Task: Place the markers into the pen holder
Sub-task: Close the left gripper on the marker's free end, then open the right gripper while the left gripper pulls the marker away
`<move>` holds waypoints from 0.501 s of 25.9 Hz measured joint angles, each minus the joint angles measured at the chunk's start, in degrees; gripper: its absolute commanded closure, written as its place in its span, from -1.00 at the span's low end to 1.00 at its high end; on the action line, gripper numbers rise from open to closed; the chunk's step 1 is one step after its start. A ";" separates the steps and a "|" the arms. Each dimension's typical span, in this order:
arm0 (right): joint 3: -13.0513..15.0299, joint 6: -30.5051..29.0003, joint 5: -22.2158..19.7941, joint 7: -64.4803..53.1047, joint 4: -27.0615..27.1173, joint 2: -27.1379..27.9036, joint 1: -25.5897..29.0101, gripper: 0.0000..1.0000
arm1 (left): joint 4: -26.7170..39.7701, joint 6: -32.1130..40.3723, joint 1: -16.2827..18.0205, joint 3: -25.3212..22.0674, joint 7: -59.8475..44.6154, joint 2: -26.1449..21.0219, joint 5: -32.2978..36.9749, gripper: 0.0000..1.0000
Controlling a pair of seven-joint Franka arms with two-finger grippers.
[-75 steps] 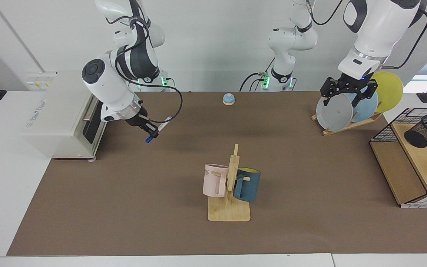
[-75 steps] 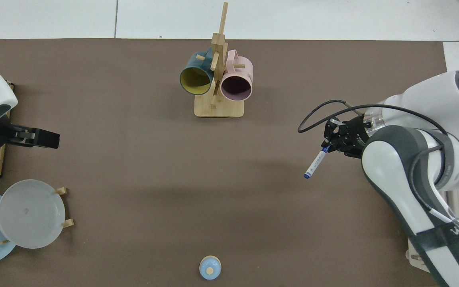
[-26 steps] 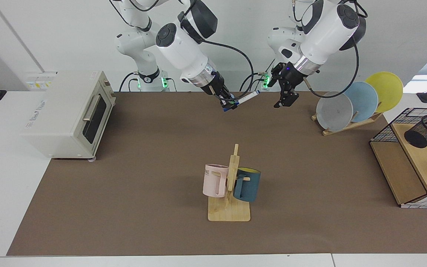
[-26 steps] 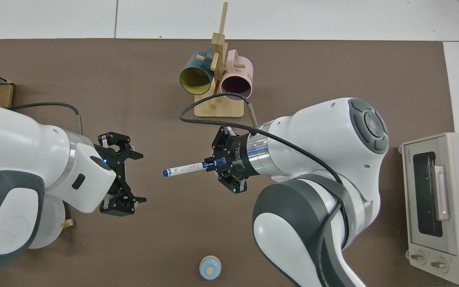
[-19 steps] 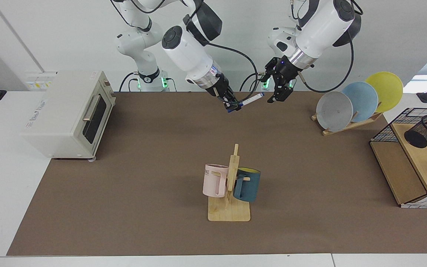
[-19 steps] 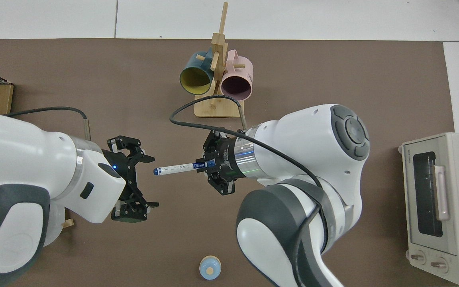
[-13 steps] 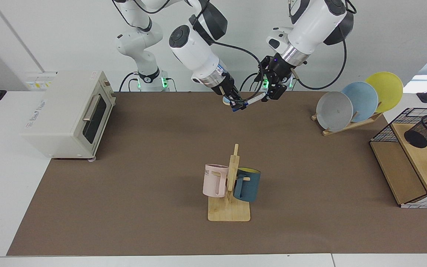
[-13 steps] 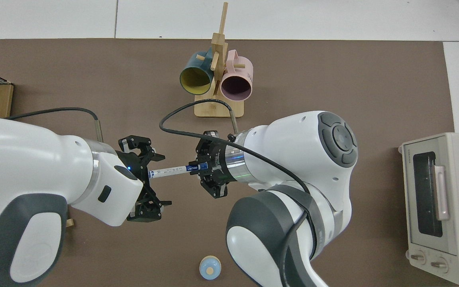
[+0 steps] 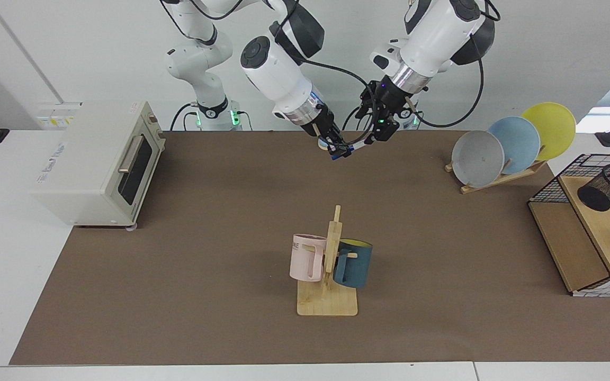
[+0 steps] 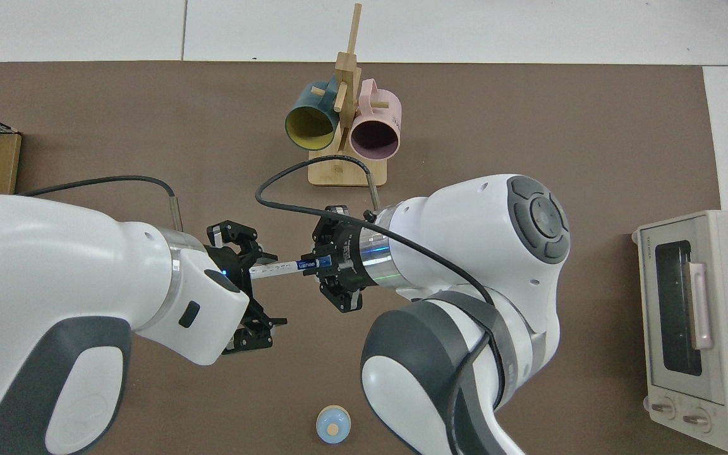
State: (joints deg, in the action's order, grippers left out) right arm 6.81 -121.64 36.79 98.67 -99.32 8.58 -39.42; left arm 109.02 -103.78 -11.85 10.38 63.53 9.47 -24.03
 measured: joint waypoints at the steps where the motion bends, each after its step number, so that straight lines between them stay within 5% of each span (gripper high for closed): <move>1: 0.00 0.06 -0.01 0.00 -0.02 0.00 0.00 1.00 | 0.00 -0.11 0.00 0.07 0.00 0.00 0.06 0.39; 3: -0.08 0.28 -0.01 -0.01 -0.14 0.00 -0.01 1.00 | 0.00 -0.73 0.01 0.01 0.08 0.00 0.22 0.62; 8: -0.42 0.47 -0.01 -0.02 -0.34 0.00 -0.13 1.00 | -0.01 -2.12 0.02 -0.08 0.39 0.00 2.33 0.60; 13: -0.53 0.42 -0.01 -0.02 -0.37 0.04 -0.28 1.00 | 0.00 -2.35 0.00 0.13 0.76 0.00 4.89 0.12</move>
State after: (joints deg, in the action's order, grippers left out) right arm 6.28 -121.22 36.79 98.64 -99.69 8.62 -39.70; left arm 109.02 -106.13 -11.85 10.51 64.29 9.48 -19.13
